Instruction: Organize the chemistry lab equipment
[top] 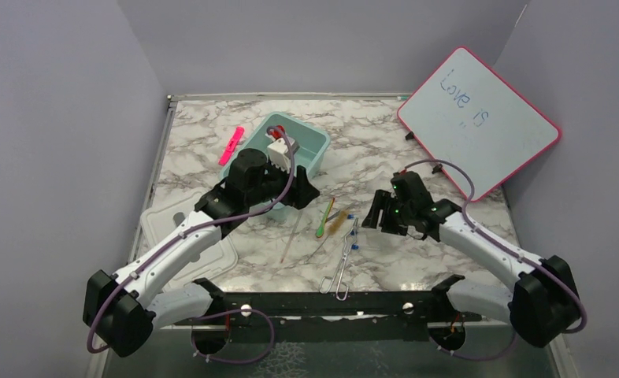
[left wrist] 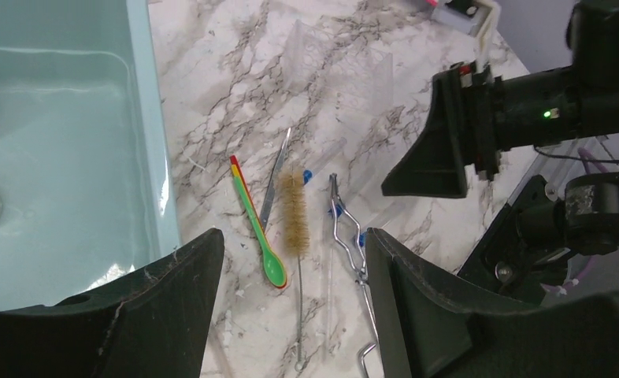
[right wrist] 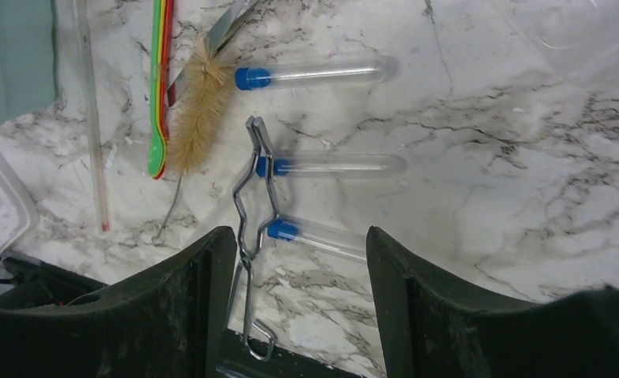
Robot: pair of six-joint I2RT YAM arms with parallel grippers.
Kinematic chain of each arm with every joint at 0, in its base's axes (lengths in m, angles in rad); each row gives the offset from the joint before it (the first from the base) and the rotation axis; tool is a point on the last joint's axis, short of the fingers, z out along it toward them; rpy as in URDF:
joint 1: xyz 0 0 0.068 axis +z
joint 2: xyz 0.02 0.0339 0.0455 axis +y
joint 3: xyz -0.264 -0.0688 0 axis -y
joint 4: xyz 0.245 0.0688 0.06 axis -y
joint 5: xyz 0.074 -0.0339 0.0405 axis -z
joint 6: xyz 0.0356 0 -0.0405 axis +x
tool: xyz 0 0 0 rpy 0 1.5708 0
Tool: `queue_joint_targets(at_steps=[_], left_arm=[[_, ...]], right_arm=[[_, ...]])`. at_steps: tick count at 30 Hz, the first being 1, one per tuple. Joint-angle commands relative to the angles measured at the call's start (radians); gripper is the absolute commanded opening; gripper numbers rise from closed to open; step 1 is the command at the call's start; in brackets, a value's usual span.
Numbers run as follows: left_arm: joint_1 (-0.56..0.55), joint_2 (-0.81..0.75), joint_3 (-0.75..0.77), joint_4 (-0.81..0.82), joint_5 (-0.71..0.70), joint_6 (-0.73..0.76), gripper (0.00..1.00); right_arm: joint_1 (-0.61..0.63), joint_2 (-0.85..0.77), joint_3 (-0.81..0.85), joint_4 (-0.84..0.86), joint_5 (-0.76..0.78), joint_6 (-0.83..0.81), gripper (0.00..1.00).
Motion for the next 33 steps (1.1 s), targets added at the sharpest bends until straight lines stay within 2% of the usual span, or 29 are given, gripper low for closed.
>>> queue_joint_targets(at_steps=[1, 5, 9, 20, 29, 33], left_arm=[[-0.005, -0.027, -0.020, 0.066, 0.039, -0.012, 0.69], [-0.005, -0.035, -0.032, 0.071, 0.030, -0.021, 0.69], [-0.005, -0.040, -0.046, 0.084, 0.026, -0.036, 0.69], [-0.005, -0.048, -0.069, 0.106, 0.029, -0.053, 0.69], [-0.007, -0.055, -0.073, 0.105, 0.029, -0.051, 0.69], [-0.008, -0.050, -0.074, 0.106, 0.029, -0.053, 0.69]], right_arm=[[0.107, 0.108, 0.088, 0.099, 0.211, 0.087, 0.66], [0.168, 0.211, 0.157, 0.073, 0.322, 0.135, 0.66], [0.203, 0.295, 0.196, 0.057, 0.365, 0.170, 0.63], [0.261, 0.444, 0.257, 0.061, 0.404, 0.219, 0.39], [0.270, 0.493, 0.264, 0.064, 0.440, 0.246, 0.31], [0.272, 0.498, 0.256, 0.083, 0.433, 0.251, 0.19]])
